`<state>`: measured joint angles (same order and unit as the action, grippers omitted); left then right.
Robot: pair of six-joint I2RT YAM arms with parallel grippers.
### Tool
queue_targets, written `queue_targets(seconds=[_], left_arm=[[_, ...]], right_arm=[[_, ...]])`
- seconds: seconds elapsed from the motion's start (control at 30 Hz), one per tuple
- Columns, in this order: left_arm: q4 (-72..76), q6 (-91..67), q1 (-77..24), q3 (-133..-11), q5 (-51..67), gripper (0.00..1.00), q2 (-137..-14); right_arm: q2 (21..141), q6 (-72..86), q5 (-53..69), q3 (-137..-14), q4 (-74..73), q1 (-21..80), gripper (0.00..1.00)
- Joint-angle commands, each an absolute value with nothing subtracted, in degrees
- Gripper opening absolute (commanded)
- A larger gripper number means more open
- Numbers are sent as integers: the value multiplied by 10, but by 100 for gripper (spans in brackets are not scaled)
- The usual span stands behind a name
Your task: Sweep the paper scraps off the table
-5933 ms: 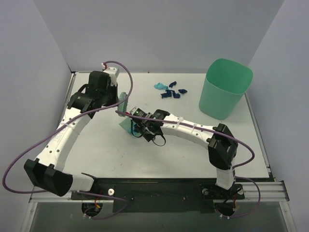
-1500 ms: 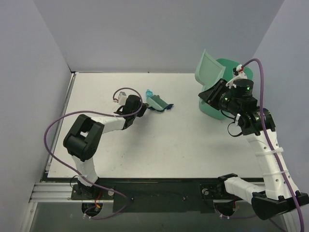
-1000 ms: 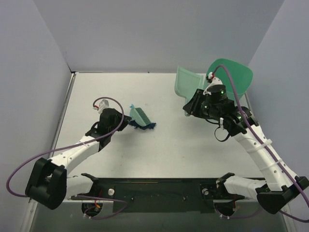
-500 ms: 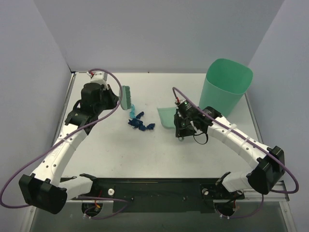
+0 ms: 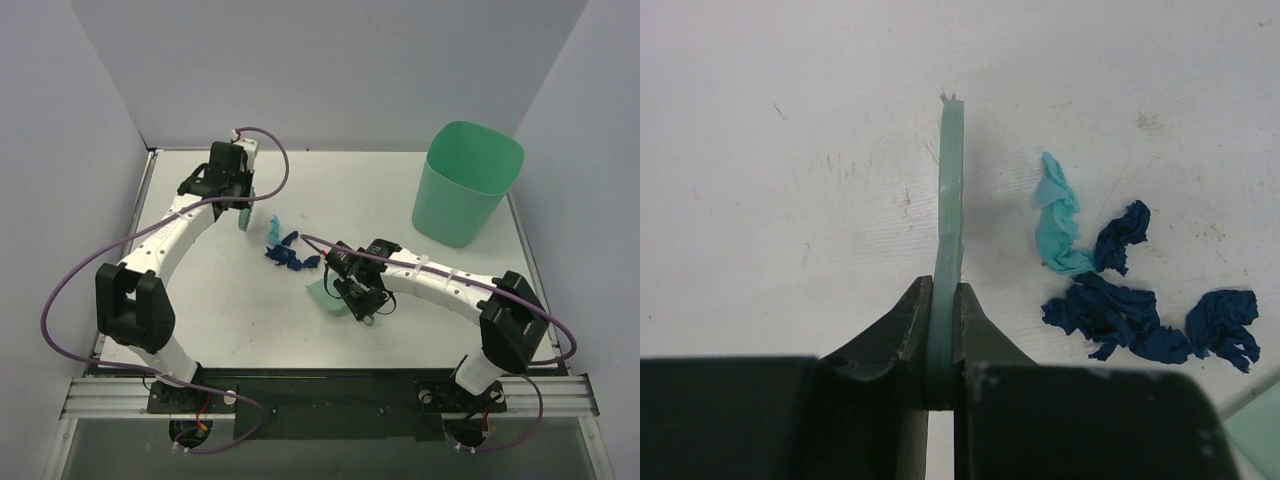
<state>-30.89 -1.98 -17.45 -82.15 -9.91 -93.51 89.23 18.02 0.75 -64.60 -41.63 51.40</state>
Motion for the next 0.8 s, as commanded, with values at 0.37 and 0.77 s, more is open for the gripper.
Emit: queue_targets(seconds=[0.37,0.77], left_arm=[[-444,85,-243,-966,-41,0,-1064],[-465,58,-267,-904,47,0,-1044]], right_arm=[[1034,99,-14,-774,-468,532,0],[1126,62,-19,-876,-480,526,0]])
